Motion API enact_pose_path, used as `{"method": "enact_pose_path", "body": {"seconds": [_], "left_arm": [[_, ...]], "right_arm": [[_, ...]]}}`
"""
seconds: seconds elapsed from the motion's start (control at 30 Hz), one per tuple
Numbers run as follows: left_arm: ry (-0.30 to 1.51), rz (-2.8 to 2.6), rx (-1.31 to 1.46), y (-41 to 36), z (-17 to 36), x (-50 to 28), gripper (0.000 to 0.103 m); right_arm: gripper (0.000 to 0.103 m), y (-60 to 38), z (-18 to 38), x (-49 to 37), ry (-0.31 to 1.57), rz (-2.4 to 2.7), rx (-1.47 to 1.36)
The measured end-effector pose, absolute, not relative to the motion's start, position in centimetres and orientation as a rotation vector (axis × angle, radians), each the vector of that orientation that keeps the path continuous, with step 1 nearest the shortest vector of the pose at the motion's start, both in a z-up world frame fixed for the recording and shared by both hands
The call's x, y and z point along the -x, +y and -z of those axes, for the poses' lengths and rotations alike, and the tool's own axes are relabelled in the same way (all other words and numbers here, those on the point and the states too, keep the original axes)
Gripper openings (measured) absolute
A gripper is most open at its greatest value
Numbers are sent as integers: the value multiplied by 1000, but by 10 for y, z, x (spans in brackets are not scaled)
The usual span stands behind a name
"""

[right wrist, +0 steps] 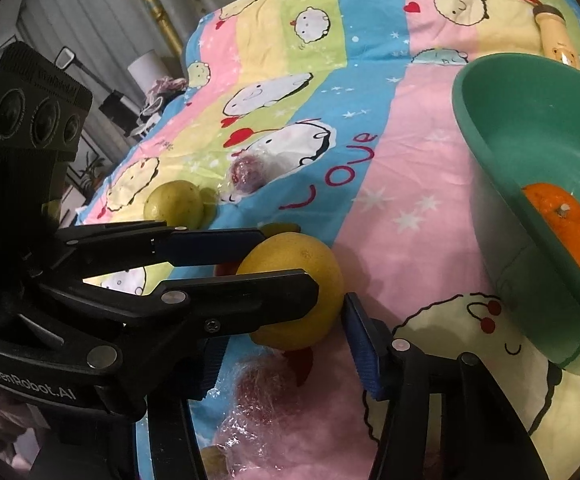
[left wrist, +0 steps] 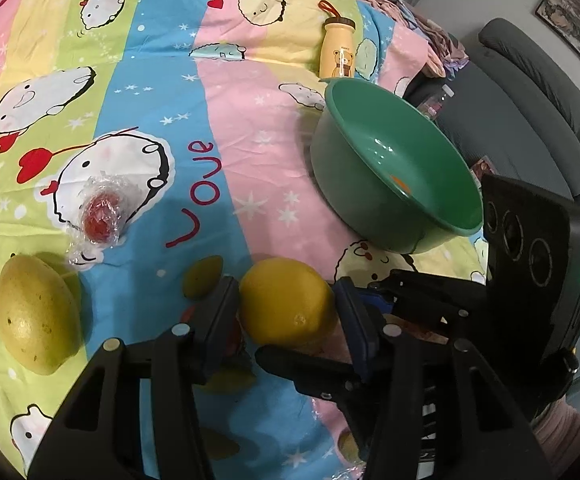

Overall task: Organize fruits
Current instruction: 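Carry the lemon into the green basin and open the left tool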

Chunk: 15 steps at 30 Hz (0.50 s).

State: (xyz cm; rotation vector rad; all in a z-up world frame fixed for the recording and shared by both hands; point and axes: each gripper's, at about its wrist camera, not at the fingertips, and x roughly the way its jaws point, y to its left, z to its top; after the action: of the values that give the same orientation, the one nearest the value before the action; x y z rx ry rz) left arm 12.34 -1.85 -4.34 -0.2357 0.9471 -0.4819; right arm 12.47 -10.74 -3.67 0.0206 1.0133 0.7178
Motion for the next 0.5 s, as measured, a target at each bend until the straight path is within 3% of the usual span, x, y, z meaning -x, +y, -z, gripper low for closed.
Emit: {"method": "enact_pose_path", "body": {"seconds": [0.5], "left_arm": [[796, 515, 179, -44, -18, -97, 50]], "right_arm": [[56, -138, -19, -97, 840, -689, -69]]}}
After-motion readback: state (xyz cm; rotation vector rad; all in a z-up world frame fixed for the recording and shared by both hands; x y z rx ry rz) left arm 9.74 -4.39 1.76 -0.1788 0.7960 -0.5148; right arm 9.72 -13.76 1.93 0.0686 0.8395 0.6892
